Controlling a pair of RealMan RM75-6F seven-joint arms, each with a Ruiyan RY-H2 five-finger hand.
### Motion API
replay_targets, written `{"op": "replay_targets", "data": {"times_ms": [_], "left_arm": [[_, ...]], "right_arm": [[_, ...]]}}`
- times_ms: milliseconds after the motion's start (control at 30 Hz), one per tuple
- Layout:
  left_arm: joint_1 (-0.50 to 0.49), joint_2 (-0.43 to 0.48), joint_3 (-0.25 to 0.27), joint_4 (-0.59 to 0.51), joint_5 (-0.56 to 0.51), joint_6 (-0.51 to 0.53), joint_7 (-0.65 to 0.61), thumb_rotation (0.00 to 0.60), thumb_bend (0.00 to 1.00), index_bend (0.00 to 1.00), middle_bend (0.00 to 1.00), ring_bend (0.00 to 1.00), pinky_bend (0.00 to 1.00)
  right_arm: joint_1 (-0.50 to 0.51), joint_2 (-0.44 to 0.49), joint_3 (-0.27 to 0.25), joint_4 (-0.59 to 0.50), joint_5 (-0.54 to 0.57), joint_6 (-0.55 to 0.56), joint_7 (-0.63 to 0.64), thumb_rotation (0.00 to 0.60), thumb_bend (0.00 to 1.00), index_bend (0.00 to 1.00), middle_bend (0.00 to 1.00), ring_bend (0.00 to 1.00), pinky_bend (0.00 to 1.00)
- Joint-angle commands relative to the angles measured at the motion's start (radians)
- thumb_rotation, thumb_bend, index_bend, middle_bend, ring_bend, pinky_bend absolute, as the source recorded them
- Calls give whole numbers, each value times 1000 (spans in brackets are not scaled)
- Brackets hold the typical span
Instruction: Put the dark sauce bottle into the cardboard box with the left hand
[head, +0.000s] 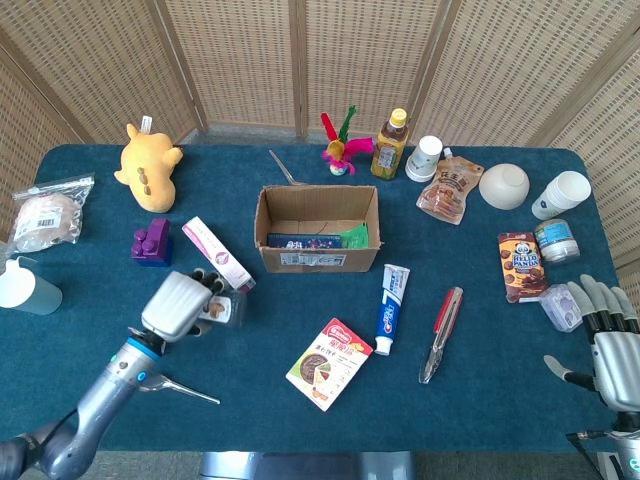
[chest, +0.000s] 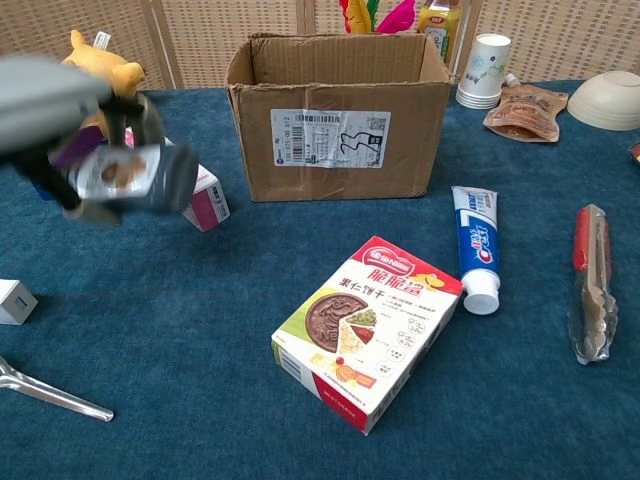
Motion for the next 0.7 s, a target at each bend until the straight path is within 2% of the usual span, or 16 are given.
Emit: {"op": "replay_targets", "data": {"times_ms": [33,167,333,533,700], "left_arm": [[-40,80,-77,-76,37,29,-39,600,219,527,583,528,753],[-91,114,-155,-130,-10,11,-19,600,213,527,582,528,753],[-159,110,-221,-125,-115,-30,61,600,204,522,579,527,754],[-274,59,-286,-85,-279,-84,158,600,198,508,560,523,751],[-386,-9,-314,-23,-403,-116,259,600,186,496,541,517,741]], "right_arm": [[-1,0,-1,-2,-2,1,-1,600,0,0,0,0,0],[-1,0,-1,-3,-2,2,-3,600,0,0,0,0,0],[1,0,1,0,-1,0,2,600,0,0,0,0,0],[5,0,-2,1,-2,-8,7,600,0,0,0,0,0],[10,0,-1,4,8,-22,15,600,0,0,0,0,0]]}}
